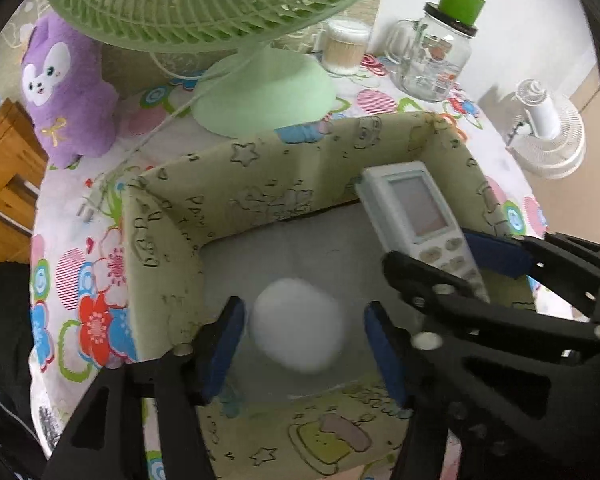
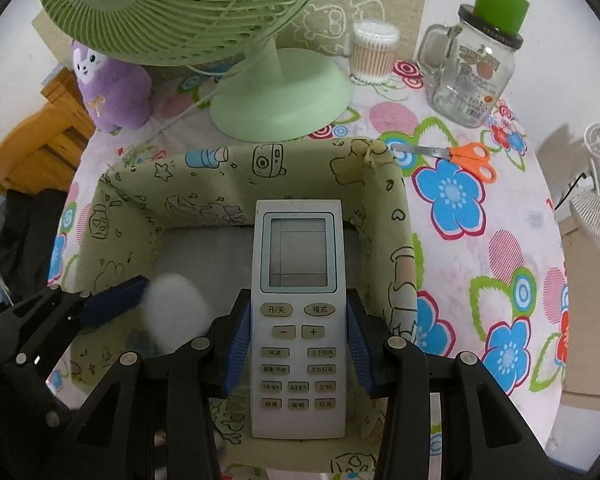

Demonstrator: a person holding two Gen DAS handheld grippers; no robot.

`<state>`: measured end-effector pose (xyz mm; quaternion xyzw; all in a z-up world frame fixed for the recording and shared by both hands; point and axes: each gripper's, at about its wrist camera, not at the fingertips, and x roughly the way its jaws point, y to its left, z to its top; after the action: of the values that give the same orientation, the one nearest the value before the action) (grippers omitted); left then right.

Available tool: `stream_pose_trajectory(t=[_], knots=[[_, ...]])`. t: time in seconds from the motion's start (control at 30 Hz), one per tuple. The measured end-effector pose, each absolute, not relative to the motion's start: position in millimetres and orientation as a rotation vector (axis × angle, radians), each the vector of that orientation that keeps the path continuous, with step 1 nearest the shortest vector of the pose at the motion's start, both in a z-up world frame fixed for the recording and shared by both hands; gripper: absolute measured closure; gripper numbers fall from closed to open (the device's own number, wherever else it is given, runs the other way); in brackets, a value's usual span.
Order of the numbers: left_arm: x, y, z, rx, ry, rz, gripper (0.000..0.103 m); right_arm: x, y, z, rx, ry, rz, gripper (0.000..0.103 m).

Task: Organize rigid objects
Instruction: 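Open the left tool to drop the ball while the right tool releases the remote into the box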

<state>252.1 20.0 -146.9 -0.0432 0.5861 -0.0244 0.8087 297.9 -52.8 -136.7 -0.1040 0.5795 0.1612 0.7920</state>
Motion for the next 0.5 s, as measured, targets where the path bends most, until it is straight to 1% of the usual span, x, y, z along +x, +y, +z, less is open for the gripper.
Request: stream_pose_trajectory(t=[0.07,0.13,0.33,0.47,0.5], knots=[[251.9,17.8,-146.5,-0.093,1.250,-0.061,0.018,298.4,-49.5,-139.0,-0.245,1.245,0.336,0.056],[252.2,16.8,-146.1,-0.093,1.254,-0.062,0.013,298.5,-48.5,-139.2,-0.250,1.242,0.327,0.056],[251.1,17.5,-145.4,-0.101,1.268,-0.066,0.013,299.5,-46.4,-140.4,-0.264,1.246,0.309,0.056],[251.0,19.5,-144.9,-0.122,1.281,-0.062,0.013,300.1,-45.5,-140.6,-0.253,1.250,0.298,0.053],[250.7,20.0,-144.5,-0.124,1.280,-0.063,0.013,300.4,-45.2,-140.8,-0.250,1.254,0.299,0.050]])
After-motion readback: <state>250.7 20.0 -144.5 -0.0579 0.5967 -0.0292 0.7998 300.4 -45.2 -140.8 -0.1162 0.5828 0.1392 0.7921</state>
